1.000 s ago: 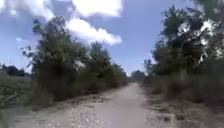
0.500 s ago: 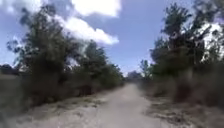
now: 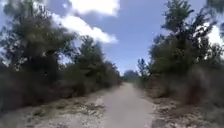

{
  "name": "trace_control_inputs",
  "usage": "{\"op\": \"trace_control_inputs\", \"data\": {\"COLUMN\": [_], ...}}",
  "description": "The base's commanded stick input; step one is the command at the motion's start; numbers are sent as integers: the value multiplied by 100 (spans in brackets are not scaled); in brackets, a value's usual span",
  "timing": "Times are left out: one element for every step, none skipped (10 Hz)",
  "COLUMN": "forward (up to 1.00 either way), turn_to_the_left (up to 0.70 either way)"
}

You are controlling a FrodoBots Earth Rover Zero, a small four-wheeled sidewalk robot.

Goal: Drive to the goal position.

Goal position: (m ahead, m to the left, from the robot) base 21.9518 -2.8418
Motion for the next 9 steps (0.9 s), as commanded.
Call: {"op": "trace_control_inputs", "data": {"forward": [100, 100, 100, 100, 100, 100, 100, 100, 100], "turn_to_the_left": [0, 0, 0, 0, 0, 0, 0, 0, 0]}}
